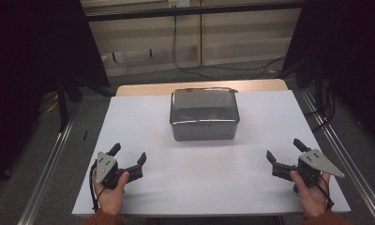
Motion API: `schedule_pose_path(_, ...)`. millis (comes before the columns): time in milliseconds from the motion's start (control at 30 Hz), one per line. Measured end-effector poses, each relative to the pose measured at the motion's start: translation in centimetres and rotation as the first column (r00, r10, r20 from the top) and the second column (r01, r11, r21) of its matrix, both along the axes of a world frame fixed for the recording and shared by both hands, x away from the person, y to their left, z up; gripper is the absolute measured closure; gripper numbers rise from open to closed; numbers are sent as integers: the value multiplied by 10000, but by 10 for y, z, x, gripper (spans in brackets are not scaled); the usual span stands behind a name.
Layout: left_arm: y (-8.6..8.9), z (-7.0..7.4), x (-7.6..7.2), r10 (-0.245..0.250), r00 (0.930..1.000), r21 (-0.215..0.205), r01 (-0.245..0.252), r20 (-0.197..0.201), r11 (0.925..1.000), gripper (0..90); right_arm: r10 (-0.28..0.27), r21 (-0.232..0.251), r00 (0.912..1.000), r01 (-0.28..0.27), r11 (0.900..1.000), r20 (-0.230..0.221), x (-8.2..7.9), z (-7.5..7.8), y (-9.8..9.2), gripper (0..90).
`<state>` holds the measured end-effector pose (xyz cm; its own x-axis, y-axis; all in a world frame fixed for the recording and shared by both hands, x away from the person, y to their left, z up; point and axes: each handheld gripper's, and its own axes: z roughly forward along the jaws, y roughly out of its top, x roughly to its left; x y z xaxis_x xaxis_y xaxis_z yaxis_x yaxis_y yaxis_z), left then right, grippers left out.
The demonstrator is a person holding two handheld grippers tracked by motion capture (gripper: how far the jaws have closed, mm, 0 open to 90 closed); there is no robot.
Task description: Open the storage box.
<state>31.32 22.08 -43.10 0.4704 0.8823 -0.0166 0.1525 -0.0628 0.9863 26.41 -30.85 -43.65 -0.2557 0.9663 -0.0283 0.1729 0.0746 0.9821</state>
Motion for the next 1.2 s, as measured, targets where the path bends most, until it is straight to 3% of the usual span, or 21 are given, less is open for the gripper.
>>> schedule_pose_path(167,-1,0,0,-35,9999,-172,33,-136,9998,23,40,-29,10000,-40,10000,-45,2,-1,0,0)
schedule_pose_path(233,-1,0,1,-10,9998,-154,6,-216,9999,24,227,193,9996,-224,9996,-167,3,-2,1,2)
schedule_pose_path(600,-2,-1,1,67,9993,-184,-74,-355,9998,26,942,267,9951,-934,9953,-310,10,-3,14,0)
schedule_pose_path(900,-3,-1,-1,-76,9996,-216,70,-255,9997,27,1320,332,9906,-1308,9908,-348,14,0,23,0)
schedule_pose_path(1033,-5,-1,0,-160,9996,-258,154,-230,9995,26,1400,621,9897,-1380,9885,-294,16,3,25,0)
schedule_pose_path(1200,-5,-1,0,-147,9997,-248,142,-204,9996,26,1620,552,9863,-1602,9855,-300,19,6,31,0)
